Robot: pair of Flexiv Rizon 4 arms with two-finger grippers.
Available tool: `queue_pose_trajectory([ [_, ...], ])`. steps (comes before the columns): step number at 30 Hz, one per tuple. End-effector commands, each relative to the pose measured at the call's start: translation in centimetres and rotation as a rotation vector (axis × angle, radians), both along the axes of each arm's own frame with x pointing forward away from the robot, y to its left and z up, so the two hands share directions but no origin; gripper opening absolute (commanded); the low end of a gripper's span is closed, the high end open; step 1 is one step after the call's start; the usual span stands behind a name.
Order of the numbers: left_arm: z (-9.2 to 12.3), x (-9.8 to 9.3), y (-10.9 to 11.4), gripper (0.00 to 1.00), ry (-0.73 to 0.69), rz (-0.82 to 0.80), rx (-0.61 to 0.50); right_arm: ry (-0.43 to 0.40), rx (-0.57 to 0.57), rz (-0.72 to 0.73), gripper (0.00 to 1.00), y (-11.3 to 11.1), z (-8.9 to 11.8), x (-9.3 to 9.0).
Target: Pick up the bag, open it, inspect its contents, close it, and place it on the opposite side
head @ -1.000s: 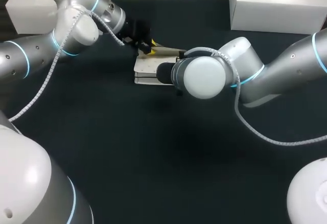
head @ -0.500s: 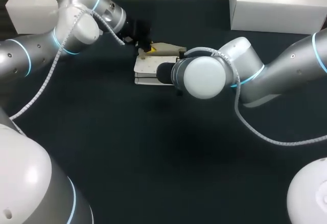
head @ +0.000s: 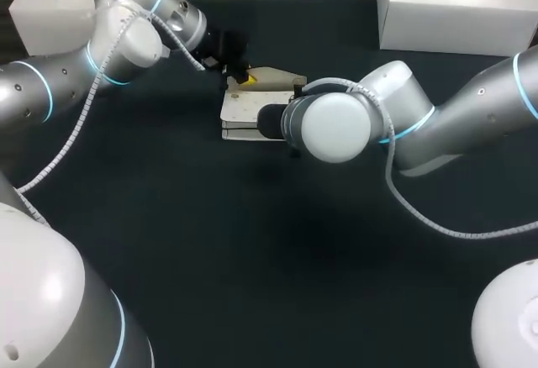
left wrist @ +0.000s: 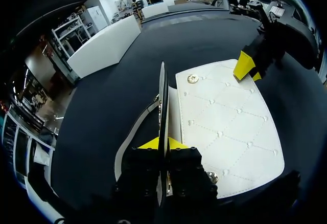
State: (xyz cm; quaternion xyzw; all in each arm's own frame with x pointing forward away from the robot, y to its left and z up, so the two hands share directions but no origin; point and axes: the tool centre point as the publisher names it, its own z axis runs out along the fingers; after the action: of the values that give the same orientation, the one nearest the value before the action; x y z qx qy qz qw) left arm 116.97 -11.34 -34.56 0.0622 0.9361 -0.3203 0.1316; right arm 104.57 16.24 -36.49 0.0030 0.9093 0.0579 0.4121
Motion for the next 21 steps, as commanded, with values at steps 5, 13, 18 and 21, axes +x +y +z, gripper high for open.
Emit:
queue_pose_trajectory([
  [5, 1.8, 0.0, 0.0, 0.00, 0.036, 0.022, 0.021, 0.117, -0.068, -0.043, 1.00, 0.5, 2.2, -1.0],
  [13, 4.2, -0.4, 0.3, 0.00, 0.069, 0.037, 0.028, 0.093, -0.026, -0.029, 1.00, 0.7, 6.9, -2.3],
  [18, 5.5, -1.2, 0.5, 0.00, 0.093, 0.029, 0.022, 0.073, -0.014, -0.027, 1.00, 0.7, 8.6, -2.2],
  [21, 6.3, -1.7, 0.7, 0.00, 0.117, 0.022, 0.009, 0.081, -0.016, -0.033, 0.90, 0.6, 9.1, -1.8],
])
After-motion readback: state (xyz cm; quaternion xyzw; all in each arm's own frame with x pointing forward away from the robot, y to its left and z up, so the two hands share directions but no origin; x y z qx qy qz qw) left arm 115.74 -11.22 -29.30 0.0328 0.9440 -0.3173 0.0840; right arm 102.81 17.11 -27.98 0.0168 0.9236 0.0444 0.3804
